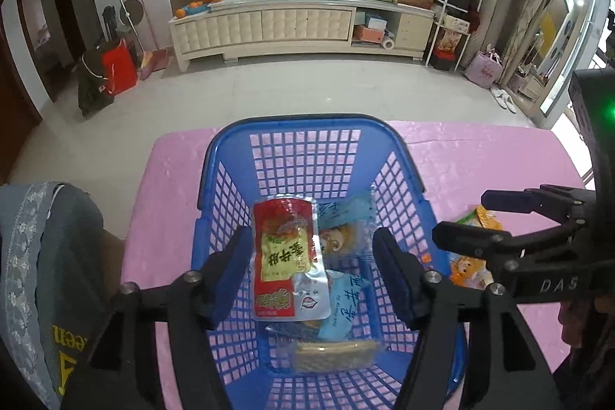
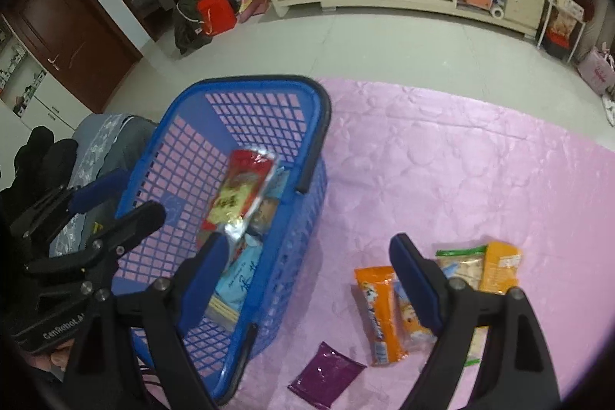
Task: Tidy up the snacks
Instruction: 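Open both tools to drop the jerky pouch and crackers into the basket, then move both tools back over the remaining snack pile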
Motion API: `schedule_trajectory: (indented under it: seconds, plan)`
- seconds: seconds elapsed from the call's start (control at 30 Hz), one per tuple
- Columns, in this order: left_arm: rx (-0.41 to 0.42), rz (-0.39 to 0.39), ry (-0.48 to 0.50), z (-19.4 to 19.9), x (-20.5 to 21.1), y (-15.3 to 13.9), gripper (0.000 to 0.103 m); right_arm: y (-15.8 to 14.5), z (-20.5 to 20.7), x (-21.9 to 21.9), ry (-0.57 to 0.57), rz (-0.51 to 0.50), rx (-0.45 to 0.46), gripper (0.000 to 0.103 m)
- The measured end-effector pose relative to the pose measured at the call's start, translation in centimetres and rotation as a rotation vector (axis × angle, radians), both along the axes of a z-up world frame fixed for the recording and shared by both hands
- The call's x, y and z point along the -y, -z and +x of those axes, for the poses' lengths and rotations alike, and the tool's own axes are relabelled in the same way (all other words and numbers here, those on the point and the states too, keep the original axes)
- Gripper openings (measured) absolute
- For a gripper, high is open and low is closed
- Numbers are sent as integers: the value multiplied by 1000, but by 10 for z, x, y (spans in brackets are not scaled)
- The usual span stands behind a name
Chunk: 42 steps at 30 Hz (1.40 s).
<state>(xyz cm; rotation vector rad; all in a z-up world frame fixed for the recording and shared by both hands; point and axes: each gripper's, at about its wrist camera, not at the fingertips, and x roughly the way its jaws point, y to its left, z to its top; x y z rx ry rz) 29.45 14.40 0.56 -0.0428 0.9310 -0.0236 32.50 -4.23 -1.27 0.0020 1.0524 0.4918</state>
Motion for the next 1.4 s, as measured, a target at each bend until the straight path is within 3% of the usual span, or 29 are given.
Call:
schedule_trajectory:
  seconds: [0.6, 1.0, 1.4]
  plan:
    - [87, -19, 58, -71, 47, -51, 80, -52, -76, 59, 21, 59, 93, 89]
    - [95, -17, 114, -97, 101, -51, 80, -54, -116, 116, 74, 43, 146, 89]
    - [-6, -49, 139, -84, 162, -33, 80, -34, -119, 177, 148, 53, 104, 89]
